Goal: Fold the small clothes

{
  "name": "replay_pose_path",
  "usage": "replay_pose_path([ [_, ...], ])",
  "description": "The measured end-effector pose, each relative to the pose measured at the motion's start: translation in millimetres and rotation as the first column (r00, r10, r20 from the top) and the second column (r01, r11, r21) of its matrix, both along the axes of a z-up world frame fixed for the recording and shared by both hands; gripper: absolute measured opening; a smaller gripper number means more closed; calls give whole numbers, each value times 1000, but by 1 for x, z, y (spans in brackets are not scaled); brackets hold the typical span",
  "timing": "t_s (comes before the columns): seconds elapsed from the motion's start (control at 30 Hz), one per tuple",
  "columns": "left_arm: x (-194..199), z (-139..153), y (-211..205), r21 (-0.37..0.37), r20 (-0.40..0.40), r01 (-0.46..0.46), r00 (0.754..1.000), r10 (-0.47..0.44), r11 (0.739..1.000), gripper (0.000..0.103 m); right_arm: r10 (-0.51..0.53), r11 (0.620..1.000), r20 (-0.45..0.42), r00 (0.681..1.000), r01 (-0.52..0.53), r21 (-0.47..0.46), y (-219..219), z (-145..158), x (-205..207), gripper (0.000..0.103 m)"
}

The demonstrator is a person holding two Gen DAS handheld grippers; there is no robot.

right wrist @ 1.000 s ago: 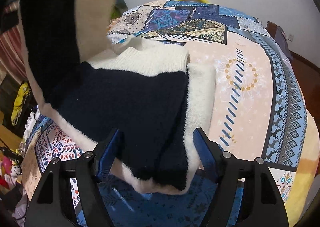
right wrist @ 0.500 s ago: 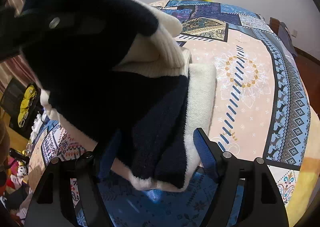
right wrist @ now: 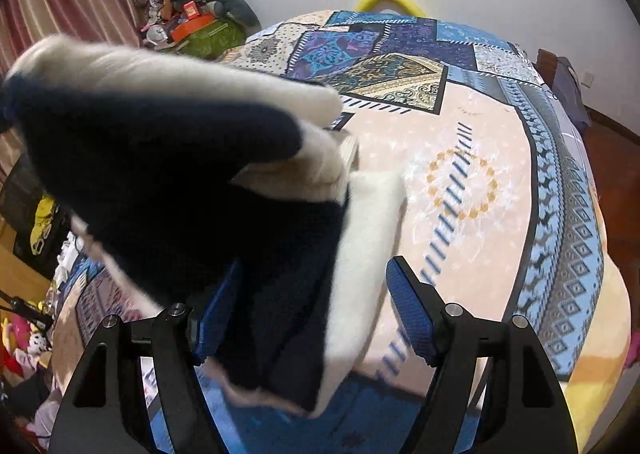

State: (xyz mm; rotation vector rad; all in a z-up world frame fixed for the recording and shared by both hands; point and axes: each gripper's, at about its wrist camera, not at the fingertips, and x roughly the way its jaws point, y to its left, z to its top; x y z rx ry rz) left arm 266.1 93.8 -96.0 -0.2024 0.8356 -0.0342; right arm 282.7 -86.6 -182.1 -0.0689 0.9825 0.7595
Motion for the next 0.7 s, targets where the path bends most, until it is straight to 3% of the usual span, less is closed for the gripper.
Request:
replay_pose_path([
  [0.13,18,-51,35,-30,-135,-53,990,48,998,65,7,1000,-23,1000,-6,23,8,-5,19,71],
  [0.23,20,-73,38,-66,-179,-16,984,4,998,65,14,1000,-9,1000,-14,10,17,-9,33,71],
  [0.4,13,-85,38,-77,-163,31,986,-43,997,65,-10,999,73,997,14,-46,21,-8,51,70],
  [0.53,8,-92,41,-104,-163,36,985,-53,994,66,-104,990,161,982,117,-78,9,7,60,70],
  [0.7,0,-90,34,-86,-158,49,985,-63,995,66,-148,989,108,983,150,-12,-16,32,56,70],
])
